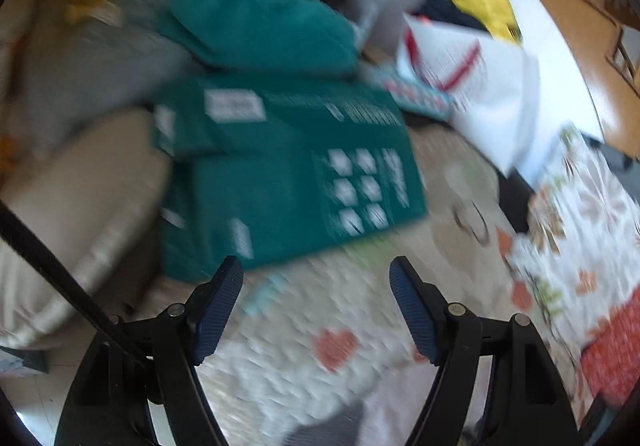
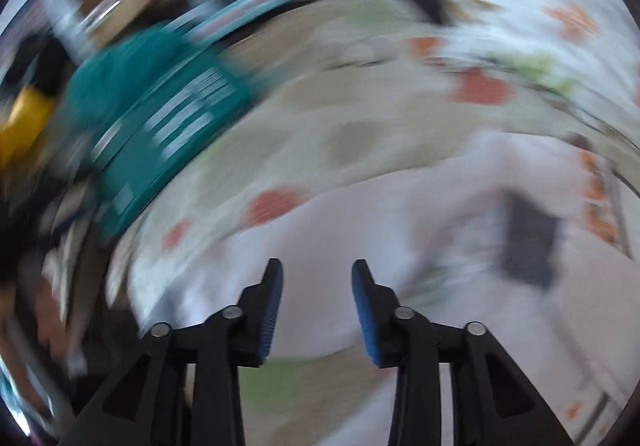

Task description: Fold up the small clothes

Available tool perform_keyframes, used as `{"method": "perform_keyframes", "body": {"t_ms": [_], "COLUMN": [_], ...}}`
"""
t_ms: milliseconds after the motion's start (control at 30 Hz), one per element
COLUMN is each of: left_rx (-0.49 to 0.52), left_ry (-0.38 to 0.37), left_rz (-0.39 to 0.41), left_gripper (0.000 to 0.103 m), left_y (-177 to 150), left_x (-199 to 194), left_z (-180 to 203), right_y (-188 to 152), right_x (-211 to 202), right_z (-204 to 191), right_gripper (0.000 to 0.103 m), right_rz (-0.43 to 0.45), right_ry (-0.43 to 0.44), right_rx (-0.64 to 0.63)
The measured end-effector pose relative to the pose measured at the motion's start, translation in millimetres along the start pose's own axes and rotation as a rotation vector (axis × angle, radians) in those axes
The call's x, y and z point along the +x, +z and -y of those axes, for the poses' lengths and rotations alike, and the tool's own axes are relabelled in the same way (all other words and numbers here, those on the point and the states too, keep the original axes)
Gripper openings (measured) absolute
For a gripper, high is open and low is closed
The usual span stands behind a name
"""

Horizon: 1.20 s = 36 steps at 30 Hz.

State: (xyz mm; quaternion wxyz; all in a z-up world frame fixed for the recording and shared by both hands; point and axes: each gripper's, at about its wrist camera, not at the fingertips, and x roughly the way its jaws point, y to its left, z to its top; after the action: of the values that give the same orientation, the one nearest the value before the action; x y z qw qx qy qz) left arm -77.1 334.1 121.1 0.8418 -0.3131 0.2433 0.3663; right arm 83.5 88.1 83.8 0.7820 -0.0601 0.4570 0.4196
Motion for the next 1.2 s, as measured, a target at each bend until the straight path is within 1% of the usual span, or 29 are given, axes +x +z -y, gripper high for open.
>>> {"method": "perform_keyframes", "body": {"t_ms": [33, 133, 200, 267, 400, 467, 533, 567, 600, 633, 667, 700, 733, 800, 867, 933, 1000, 1033, 1100, 1200], "left_rx": [-0.009, -0.062, -0.097, -0.136, -0.181, -0.197, -0.203, -0.203, -0.202, -0.2, -0.195, -0.187, -0.174, -0.137, -0.088, -0.034, 0.025, 0.05, 0.099, 0.166], "left_ry": [0.018, 0.059, 0.071, 0.075, 0.094, 0.102, 0.108, 0.109, 0.108, 0.106, 0.099, 0.093, 0.084, 0.071, 0.054, 0.029, 0.0, -0.013, -0.045, -0.09], "left_rz": [0.028, 0.092, 0.107, 0.104, 0.102, 0.107, 0.109, 0.109, 0.107, 0.106, 0.103, 0.1, 0.097, 0.089, 0.07, 0.039, 0.005, -0.009, -0.038, -0.072], "left_gripper": [0.075, 0.075, 0.075, 0.075, 0.075, 0.075, 0.075, 0.075, 0.075, 0.075, 0.075, 0.075, 0.075, 0.075, 0.075, 0.075, 0.075, 0.075, 0.075, 0.075], "left_y": [3, 12, 16, 21, 26, 27, 26, 25, 25, 24, 23, 23, 21, 17, 11, 2, -9, -14, -26, -43], "left_x": [-5, -17, -18, -16, -15, -15, -15, -15, -15, -15, -14, -13, -13, -12, -9, -5, -2, -1, 1, 1], "left_z": [-7, -28, -40, -53, -70, -74, -75, -75, -74, -73, -70, -67, -62, -49, -33, -14, 7, 16, 36, 66], "right_y": [-6, -20, -29, -40, -58, -63, -64, -63, -60, -55, -49, -39, -34, -20, -8, -3, -13, -24, -57, -113], "right_x": [5, 21, 30, 40, 58, 70, 81, 85, 88, 89, 85, 77, 69, 43, 7, -37, -79, -102, -141, -180], "right_z": [-19, -70, -95, -115, -135, -139, -141, -139, -136, -130, -123, -110, -101, -76, -36, 18, 75, 108, 179, 261], "right_gripper": [0.049, 0.054, 0.057, 0.057, 0.057, 0.057, 0.057, 0.055, 0.039, 0.031, 0.018, 0.014, 0.013, 0.012, 0.012, 0.012, 0.012, 0.012, 0.012, 0.012], "right_rz": [-0.01, -0.021, -0.023, -0.034, -0.044, -0.04, -0.023, -0.021, -0.025, -0.033, -0.03, -0.025, -0.006, 0.062, 0.14, 0.226, 0.299, 0.33, 0.374, 0.414], "right_ry": [0.022, 0.037, 0.015, -0.002, -0.034, -0.074, -0.117, -0.127, -0.128, -0.113, -0.091, -0.053, -0.033, -0.036, -0.03, -0.046, -0.086, -0.121, -0.206, -0.296], "right_rx": [-0.056, -0.228, -0.349, -0.458, -0.592, -0.645, -0.671, -0.67, -0.65, -0.602, -0.543, -0.446, -0.386, -0.253, -0.09, 0.086, 0.245, 0.329, 0.515, 0.763]}}
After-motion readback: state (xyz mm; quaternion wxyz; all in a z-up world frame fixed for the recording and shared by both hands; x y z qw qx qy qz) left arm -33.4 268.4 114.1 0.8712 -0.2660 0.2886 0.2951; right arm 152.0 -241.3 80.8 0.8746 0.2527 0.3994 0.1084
